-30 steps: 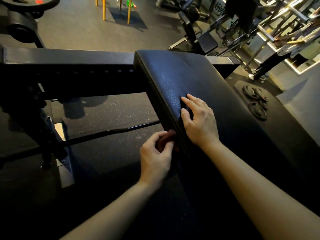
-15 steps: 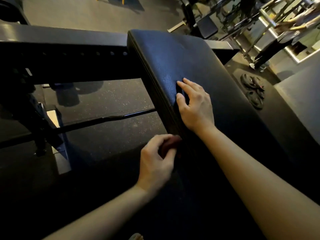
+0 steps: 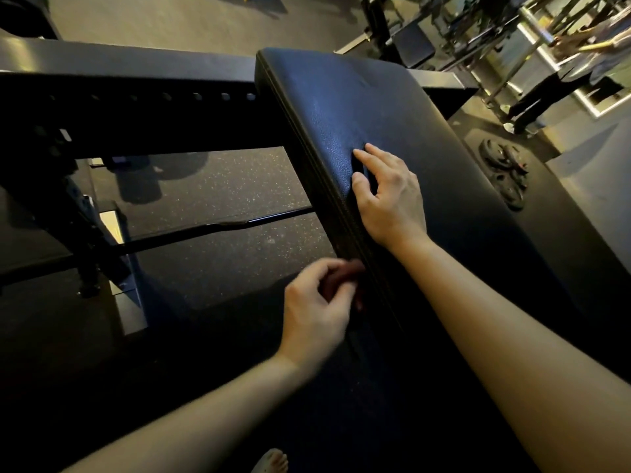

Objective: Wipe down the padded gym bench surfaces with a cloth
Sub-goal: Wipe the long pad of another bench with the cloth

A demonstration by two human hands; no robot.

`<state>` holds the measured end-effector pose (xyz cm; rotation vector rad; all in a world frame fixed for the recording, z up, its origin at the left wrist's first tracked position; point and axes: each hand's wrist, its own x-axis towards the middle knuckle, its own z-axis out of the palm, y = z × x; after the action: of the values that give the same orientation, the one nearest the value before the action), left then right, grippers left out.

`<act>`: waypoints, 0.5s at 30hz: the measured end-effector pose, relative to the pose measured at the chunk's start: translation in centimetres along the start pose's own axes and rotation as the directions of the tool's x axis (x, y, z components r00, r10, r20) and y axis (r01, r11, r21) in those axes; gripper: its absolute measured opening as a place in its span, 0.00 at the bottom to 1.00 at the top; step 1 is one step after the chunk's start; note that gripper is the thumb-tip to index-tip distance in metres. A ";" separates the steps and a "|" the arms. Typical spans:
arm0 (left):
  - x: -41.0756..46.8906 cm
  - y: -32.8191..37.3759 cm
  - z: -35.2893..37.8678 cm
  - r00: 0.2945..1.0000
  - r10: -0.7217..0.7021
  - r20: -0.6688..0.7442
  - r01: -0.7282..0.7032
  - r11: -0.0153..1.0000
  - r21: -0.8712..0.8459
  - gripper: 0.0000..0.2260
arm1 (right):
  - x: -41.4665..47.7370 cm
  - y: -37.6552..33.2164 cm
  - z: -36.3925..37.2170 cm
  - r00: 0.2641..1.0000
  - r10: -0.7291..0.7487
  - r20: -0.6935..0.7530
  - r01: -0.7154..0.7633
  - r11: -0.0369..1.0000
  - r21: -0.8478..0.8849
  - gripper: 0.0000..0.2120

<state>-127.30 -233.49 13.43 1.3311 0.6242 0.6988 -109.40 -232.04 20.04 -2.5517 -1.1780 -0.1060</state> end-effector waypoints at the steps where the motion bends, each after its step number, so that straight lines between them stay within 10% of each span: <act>1: 2.0 0.1 -0.1 0.997 0.009 -0.073 -0.010 1.000 -0.001 0.07 | 0.1 0.0 0.0 1.000 0.001 -0.008 -0.001 1.000 0.003 0.22; 5: 9.4 0.4 -0.8 0.954 -0.022 -0.298 0.014 1.000 -0.027 0.06 | 0.0 0.2 0.1 1.000 -0.009 -0.016 0.009 1.000 0.000 0.22; 12: -1.8 0.2 0.4 0.998 -0.049 0.032 0.049 0.998 -0.024 0.08 | 0.0 0.1 -0.2 1.000 -0.011 0.001 0.011 1.000 -0.007 0.22; 15: 2.0 0.7 0.0 0.997 -0.031 -0.072 0.033 0.999 0.022 0.12 | 0.0 0.0 -0.2 1.000 -0.011 0.006 0.011 1.000 0.000 0.22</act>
<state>-126.06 -231.90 14.07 1.3195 0.7120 0.7174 -109.40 -232.09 20.26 -2.5478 -1.1944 -0.1009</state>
